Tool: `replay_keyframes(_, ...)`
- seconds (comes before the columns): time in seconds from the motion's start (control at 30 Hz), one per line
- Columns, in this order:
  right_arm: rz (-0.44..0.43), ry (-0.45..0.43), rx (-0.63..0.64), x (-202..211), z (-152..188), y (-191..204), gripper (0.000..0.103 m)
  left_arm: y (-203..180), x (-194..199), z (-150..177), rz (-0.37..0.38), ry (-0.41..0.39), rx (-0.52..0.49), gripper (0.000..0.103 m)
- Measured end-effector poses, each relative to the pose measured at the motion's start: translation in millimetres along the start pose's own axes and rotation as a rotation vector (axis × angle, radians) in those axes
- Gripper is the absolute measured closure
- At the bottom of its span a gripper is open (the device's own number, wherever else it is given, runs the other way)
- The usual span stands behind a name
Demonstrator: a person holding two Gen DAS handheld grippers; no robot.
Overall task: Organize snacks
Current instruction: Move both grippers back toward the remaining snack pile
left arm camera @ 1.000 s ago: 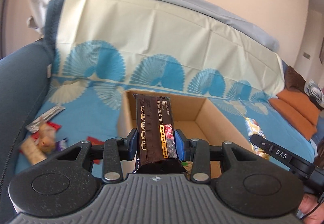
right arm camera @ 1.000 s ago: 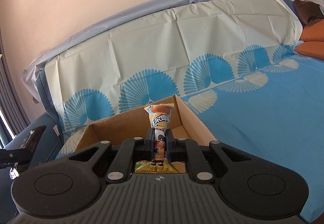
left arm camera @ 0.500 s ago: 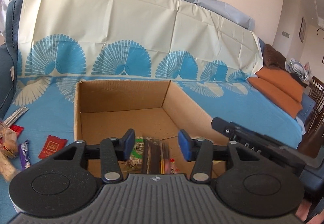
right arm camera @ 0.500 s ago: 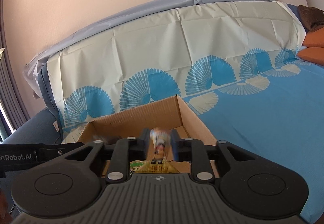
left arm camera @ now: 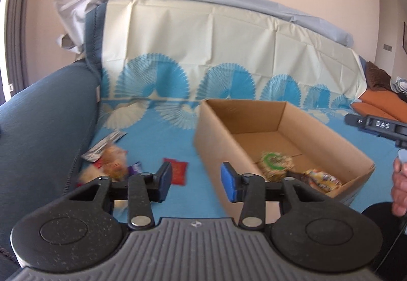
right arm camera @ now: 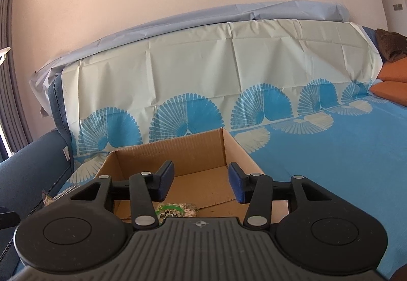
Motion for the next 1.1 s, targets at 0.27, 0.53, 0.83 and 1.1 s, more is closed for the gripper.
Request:
replay_keyframes(0.27, 0.014, 0.005, -0.001, 13.3, 0.7, 7.7, 0.052, 62.1, 0.5, -14.2, -0.080, -0.047, 0.119, 0.084)
replay_keyframes(0.53, -0.017, -0.038, 0.104, 31.1, 1.5, 42.5, 0.052, 71.0, -3.0, -0.9, -0.079, -0.030, 0.174, 0.084)
replay_keyframes(0.83, -0.058, -0.024, 0.122, 33.2, 1.5, 63.2, 0.055, 94.1, -2.3, 3.3, -0.058, -0.031, 0.296, 0.084)
replay_keyframes(1.1, -0.125, -0.013, 0.150, 37.4, 5.0, 84.3, 0.064, 101.8, -13.1, 5.8, -0.063, 0.011, 0.337, 0.084)
Point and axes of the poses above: each gripper's, at about its wrist camera, not at the fingertips, and x roughly against the way its jaws point, y to its left, z to its underside, the point moved 3 cm from there along -x, roughly the way its jaws point, and after that the axes turned 11 degrees about z, right-handed, at the moved point
